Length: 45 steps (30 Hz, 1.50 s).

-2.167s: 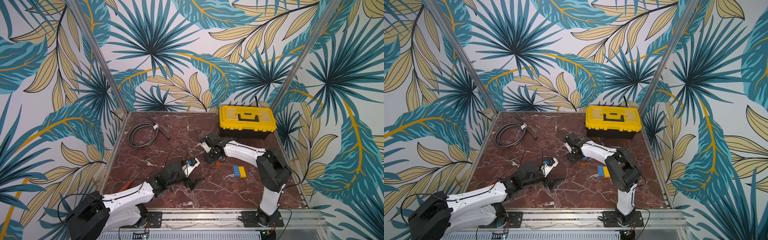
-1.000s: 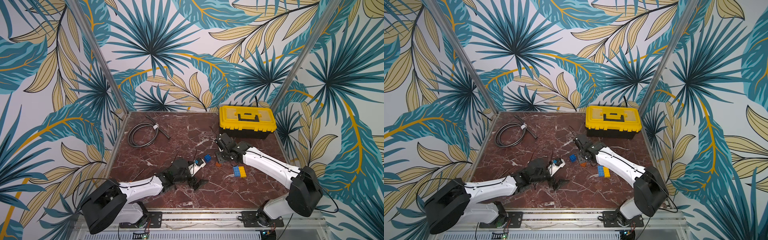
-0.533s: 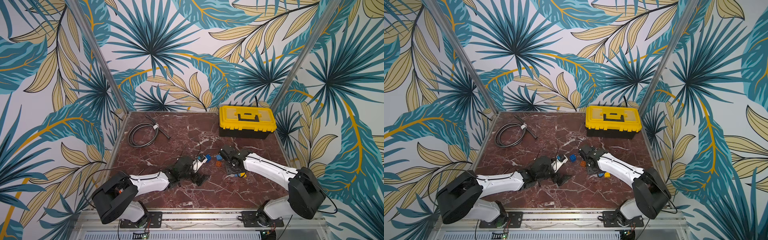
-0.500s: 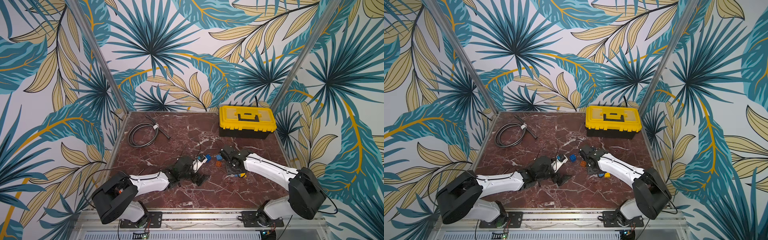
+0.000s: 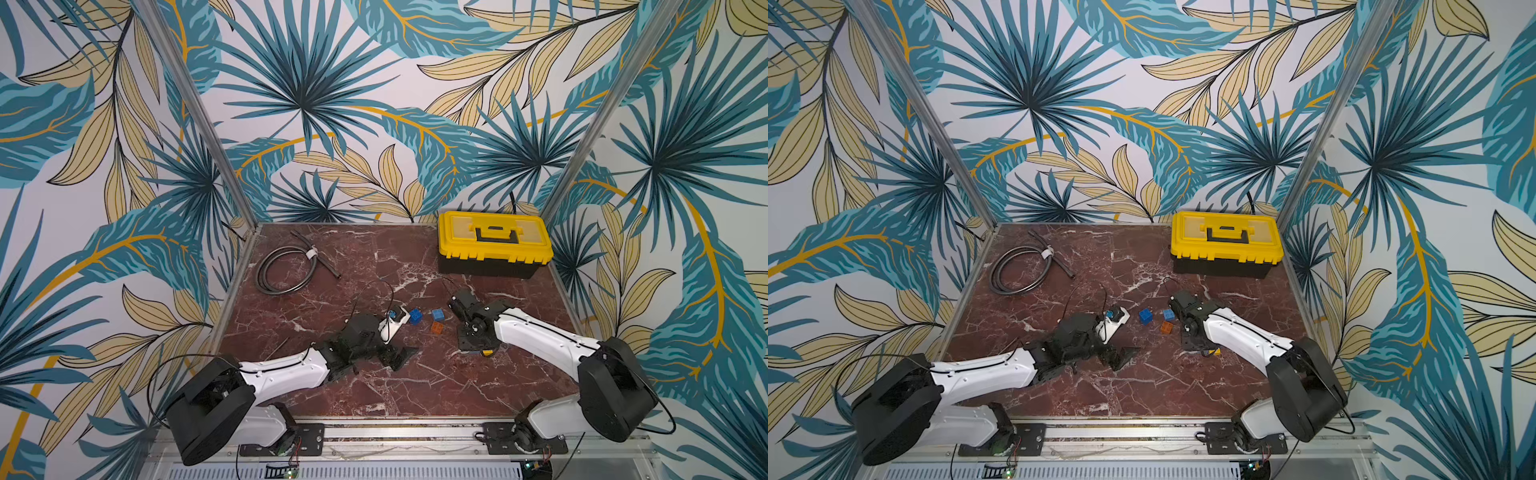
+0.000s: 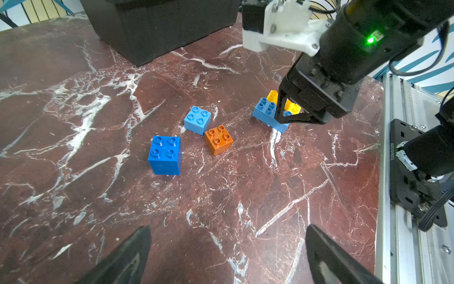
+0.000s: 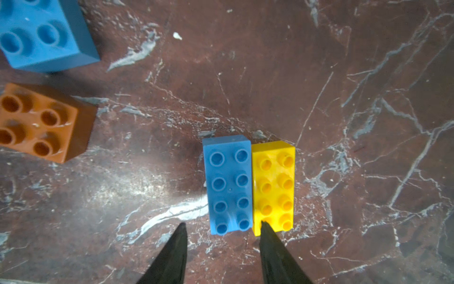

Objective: Assemble the letter f with lego
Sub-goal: Pick up the lego brick from the center of the board.

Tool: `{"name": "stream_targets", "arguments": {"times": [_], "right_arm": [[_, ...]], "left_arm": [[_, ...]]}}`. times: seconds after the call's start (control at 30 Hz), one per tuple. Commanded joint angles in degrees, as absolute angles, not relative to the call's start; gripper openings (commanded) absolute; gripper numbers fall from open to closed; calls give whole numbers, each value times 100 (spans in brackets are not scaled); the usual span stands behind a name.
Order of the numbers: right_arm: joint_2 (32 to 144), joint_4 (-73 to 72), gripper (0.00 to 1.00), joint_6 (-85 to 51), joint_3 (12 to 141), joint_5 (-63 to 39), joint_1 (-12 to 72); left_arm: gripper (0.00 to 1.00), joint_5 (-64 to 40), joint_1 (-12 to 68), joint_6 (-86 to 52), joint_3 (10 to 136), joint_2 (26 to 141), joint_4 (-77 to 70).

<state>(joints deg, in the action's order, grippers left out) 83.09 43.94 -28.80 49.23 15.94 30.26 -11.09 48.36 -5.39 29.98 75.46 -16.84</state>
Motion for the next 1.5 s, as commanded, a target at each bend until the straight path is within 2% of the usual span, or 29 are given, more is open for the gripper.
{"name": "stream_targets", "arguments": {"times": [0.0,0.7,1.23,1.33,1.47], "right_arm": [[8444,4207,47,-2777,4773,1431,2973],[8842,3990,47,-2691,4818,1362,2779],[9036,3848,35,-2381,4900,745,2782],[8961,3963,44,-2486,4931,1017,2778],[8903,3993,49,-2514,5007,1081,2784]], "left_arm": [[99,-1028,4857,-563,2905,7428,-1670],[99,-1050,4855,-595,2849,7348,-1670],[99,-1070,4852,-585,2813,7270,-1669],[99,-1066,4855,-580,2803,7260,-1670],[100,-1072,4854,-563,2819,7282,-1670]]}}
